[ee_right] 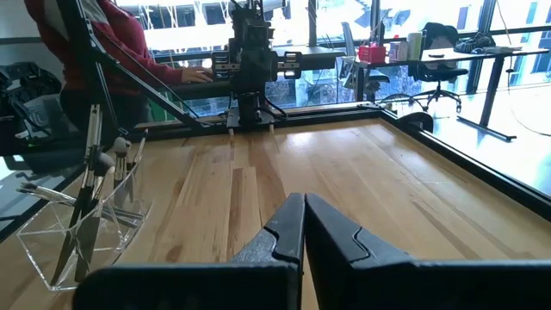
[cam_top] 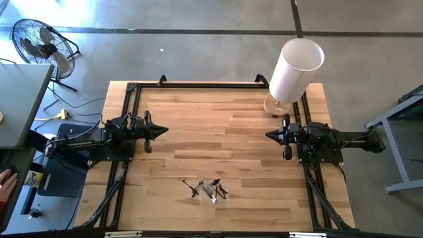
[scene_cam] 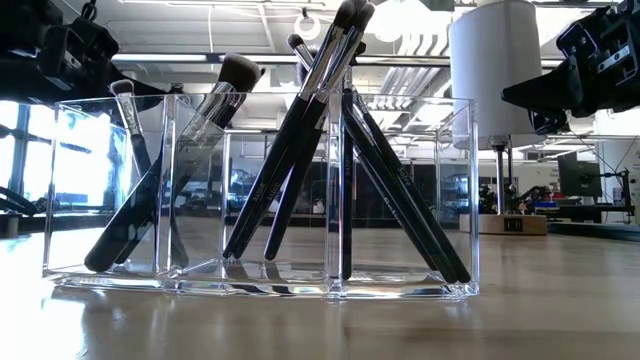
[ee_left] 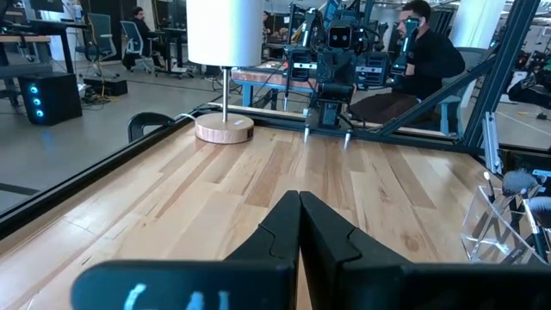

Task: Put items in baskets/containers
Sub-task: Return to Home Position

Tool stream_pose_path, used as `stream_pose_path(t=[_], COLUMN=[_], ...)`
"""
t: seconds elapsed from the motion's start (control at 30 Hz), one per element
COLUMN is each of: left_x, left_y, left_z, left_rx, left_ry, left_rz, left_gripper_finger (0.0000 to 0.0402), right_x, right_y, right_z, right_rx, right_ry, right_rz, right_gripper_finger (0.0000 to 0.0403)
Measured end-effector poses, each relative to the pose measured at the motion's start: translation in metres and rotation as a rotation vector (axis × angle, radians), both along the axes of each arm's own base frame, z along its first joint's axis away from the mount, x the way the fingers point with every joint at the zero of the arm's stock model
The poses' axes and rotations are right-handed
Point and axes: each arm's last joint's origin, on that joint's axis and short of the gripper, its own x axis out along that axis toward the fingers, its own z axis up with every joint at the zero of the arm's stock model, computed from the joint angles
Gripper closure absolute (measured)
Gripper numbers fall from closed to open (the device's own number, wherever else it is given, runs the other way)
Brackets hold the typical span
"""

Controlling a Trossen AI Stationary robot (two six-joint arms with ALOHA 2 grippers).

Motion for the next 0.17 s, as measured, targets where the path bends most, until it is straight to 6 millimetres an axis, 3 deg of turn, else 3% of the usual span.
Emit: stream_pose_path(t=[0.17], left_x=[0.0000], left_y=[0.0000], left_z=[0.0000], left_rx=[0.000], left_ry=[0.000], left_rz=[0.000], left_gripper_finger=[0.0401], right_x=[0.0000], right_y=[0.0000], right_z=[0.0000], right_rx=[0.000], right_ry=[0.000], right_rz=[0.000], right_gripper_finger=[0.0395])
